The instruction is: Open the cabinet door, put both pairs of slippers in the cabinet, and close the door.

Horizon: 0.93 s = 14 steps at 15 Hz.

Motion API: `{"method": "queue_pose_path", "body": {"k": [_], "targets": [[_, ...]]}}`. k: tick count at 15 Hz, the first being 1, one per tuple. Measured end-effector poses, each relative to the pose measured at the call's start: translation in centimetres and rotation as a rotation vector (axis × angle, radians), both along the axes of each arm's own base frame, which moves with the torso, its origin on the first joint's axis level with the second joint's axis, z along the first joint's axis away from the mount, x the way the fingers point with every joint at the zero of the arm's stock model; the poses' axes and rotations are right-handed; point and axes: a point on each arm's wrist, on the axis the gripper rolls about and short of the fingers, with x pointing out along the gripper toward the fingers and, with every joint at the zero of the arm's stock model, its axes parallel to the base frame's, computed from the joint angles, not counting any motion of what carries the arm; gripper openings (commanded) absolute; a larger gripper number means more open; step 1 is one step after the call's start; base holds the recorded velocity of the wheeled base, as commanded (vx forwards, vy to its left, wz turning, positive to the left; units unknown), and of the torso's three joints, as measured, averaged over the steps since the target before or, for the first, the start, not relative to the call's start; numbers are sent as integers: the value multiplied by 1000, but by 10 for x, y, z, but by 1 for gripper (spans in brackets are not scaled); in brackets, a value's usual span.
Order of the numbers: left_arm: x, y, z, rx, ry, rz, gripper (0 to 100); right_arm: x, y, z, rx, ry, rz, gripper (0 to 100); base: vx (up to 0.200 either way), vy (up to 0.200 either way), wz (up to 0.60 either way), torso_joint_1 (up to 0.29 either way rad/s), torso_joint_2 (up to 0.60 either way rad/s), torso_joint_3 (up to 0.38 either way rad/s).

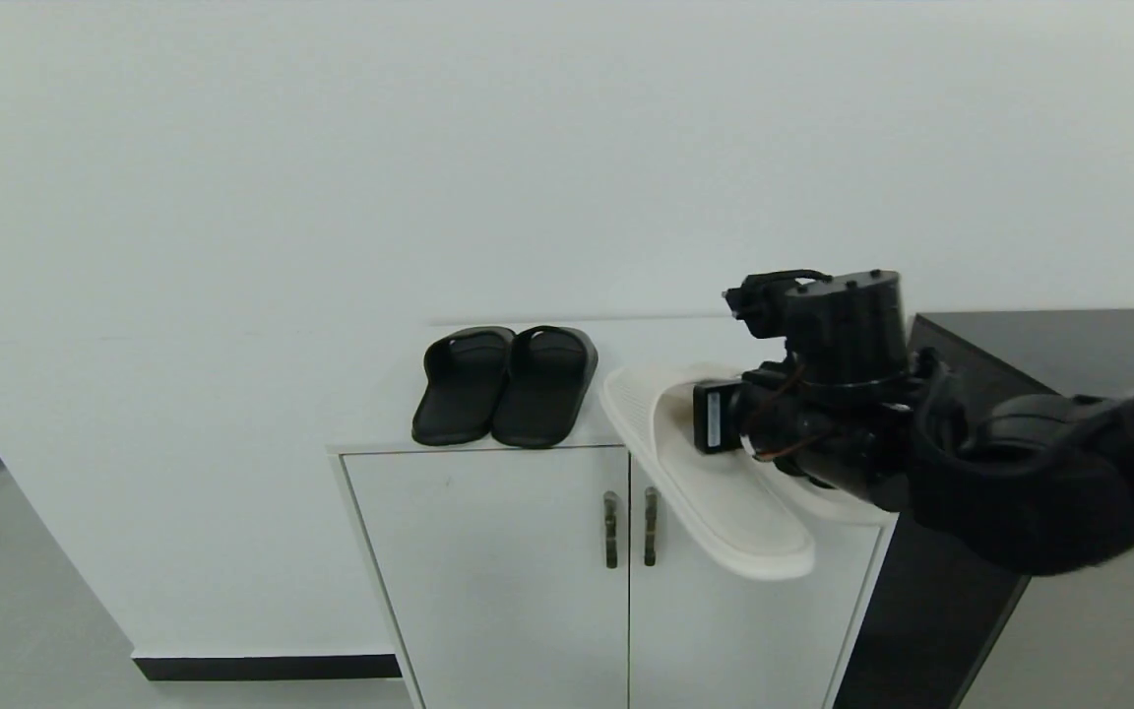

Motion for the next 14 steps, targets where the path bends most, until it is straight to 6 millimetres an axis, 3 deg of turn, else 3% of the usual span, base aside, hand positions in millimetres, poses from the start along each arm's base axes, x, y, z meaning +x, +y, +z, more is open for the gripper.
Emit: {"method": "queue_pose_path", "body": {"k": [4,7,10,14], "targets": [[0,0,0,0,0,-21,0,-77,-37,8,84,43,253,0,0,0,0,0,0,0],[-1,0,0,1,-6,-29,0,-125,-72,0,129,103,484,0,0,0,0,0,0,0],[-1,1,0,0,-14,-43,0,-145,-91,-3,157,109,582,0,0,0,0,0,0,0],[-2,1,0,1,-22,-50,0,-150,-96,-5,162,108,588,0,-200,0,0,5,4,4]]}}
